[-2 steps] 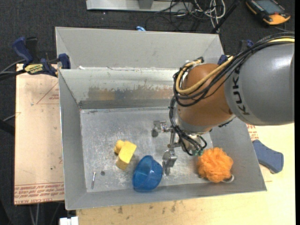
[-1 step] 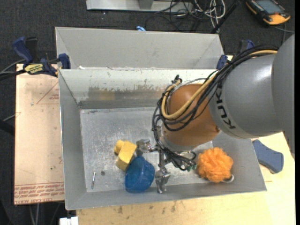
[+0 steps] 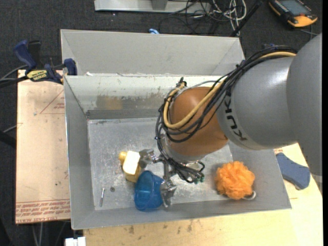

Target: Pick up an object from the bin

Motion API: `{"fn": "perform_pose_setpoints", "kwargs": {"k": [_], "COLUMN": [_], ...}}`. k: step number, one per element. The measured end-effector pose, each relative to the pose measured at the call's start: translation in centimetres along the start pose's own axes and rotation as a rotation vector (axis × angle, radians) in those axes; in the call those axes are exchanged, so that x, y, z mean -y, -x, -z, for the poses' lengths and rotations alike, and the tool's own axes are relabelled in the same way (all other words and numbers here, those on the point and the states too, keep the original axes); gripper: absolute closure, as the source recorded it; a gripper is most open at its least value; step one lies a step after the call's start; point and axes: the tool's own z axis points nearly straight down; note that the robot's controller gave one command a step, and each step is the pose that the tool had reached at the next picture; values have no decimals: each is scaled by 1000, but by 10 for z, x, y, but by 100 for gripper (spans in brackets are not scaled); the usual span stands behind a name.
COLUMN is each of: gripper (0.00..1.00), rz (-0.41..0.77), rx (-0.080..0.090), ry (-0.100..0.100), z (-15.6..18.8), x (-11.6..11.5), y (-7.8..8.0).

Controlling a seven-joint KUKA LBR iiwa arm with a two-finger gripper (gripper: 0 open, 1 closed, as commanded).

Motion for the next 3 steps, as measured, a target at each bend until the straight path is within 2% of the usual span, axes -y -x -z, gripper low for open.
{"fn": "perform_pose_setpoints", "kwargs": {"k": [1, 2, 3], "gripper": [0, 100, 100], "rz": [116, 77, 76], "rx": [24, 20, 20], "ry": [-7, -6, -6], "z": [-50, -48, -48], "x": [-18, -23, -23], "y": [2, 3, 3]}}
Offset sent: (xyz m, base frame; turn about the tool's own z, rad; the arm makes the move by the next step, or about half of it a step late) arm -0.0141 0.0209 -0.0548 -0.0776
